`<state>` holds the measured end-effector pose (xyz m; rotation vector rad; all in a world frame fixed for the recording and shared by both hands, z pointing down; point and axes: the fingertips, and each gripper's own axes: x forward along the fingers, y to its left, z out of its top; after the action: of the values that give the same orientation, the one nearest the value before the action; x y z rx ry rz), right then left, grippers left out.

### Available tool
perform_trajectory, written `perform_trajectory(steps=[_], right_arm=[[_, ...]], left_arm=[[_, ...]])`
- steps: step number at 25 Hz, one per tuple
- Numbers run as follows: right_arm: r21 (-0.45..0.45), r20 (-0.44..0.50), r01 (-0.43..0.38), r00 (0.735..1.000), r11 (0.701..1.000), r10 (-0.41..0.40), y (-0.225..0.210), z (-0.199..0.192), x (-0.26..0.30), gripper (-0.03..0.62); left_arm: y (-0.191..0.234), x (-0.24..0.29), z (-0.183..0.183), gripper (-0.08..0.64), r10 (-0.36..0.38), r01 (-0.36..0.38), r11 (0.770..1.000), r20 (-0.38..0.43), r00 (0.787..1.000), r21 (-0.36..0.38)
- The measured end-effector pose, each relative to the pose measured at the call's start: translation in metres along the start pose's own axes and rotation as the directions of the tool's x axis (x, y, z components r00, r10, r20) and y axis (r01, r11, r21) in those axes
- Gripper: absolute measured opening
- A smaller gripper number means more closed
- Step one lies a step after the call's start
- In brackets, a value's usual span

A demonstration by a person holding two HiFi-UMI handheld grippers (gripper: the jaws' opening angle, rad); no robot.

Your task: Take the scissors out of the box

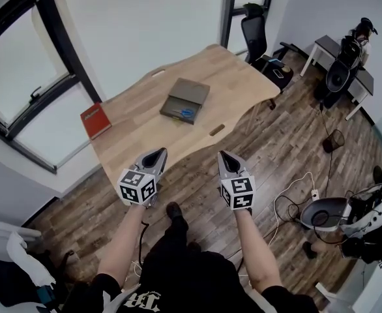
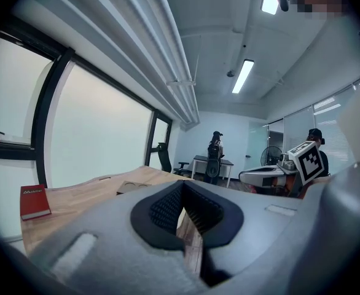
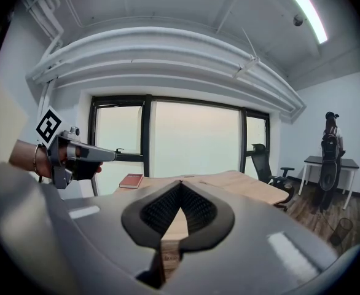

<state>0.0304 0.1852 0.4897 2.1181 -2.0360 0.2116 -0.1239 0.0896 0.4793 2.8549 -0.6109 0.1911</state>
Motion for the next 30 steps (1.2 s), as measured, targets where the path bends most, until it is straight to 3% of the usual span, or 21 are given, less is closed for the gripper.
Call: perform_trajectory(steps=[19,30], right_arm=[[-0.006,-0.042,0.037,0.998,0.999,-0.037,-0.045,0.044,0.157,0.005],[0.018,-0.054,0.055,0.997,0.998,-0.054,-0.056,0.049,0.228,0.005]], left_arm=[[0.123,0.12,0.039,0.003,-0.057,0.057,0.998,-0.02,0.998,-0.035],[0.183,0.157,0.045,0.003,-0.067,0.065,0.997,-0.038,0.997,-0.05]])
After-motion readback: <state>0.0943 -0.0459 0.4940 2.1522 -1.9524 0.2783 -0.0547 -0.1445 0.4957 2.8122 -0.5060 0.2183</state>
